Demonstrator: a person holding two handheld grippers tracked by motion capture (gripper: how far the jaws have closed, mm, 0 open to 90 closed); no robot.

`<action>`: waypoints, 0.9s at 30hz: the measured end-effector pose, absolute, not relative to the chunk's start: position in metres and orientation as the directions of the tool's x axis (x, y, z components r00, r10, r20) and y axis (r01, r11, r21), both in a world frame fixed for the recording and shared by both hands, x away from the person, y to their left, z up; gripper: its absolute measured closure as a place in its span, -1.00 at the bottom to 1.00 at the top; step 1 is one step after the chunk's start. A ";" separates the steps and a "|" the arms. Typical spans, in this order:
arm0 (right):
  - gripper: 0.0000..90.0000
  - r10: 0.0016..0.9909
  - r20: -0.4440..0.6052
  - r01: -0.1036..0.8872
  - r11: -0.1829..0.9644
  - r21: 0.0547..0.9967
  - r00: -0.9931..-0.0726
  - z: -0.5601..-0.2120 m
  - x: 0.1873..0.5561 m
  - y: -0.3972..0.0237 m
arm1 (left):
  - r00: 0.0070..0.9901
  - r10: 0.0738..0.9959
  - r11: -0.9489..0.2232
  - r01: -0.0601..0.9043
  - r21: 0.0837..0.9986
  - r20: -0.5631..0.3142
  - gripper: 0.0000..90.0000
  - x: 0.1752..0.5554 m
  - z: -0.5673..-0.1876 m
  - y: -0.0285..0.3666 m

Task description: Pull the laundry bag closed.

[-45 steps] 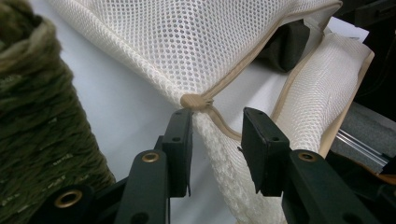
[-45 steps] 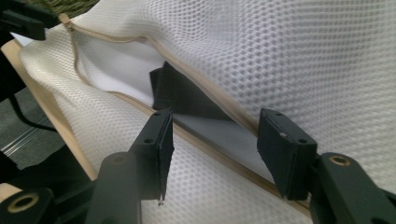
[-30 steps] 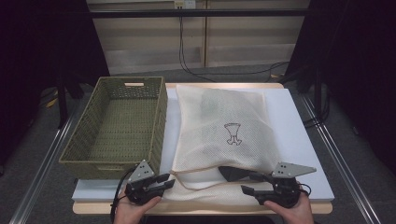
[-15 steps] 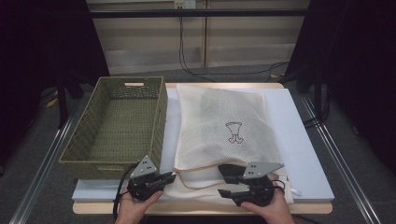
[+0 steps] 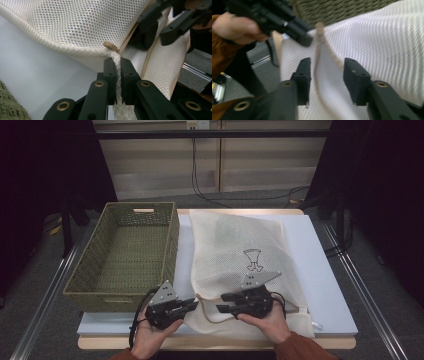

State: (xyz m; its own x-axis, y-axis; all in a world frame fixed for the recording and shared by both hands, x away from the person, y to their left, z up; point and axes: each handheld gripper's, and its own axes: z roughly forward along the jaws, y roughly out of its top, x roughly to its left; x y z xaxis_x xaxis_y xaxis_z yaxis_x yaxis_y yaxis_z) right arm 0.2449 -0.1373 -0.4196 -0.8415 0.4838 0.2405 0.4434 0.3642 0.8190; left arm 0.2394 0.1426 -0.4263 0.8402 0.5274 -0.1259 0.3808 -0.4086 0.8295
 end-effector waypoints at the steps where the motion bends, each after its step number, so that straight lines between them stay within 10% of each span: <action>1: 0.25 0.484 0.238 0.440 0.362 0.822 -0.842 -0.418 0.248 -0.135 | 0.844 0.521 -0.400 0.378 0.835 -0.132 0.88 0.240 -0.427 0.143; 27: 0.81 0.357 0.273 0.400 0.358 0.844 -0.893 -0.405 0.279 -0.093 | 0.855 0.500 -0.379 0.360 0.853 -0.138 0.88 0.238 -0.420 0.142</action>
State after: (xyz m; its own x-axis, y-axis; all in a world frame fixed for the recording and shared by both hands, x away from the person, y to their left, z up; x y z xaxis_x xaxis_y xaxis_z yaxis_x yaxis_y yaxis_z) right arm 0.2790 -0.0930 -0.4054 -0.8933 0.3573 0.2726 0.4005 0.3575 0.8437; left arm 0.2383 0.1422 -0.4197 0.8547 0.5004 -0.1381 0.3597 -0.3790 0.8526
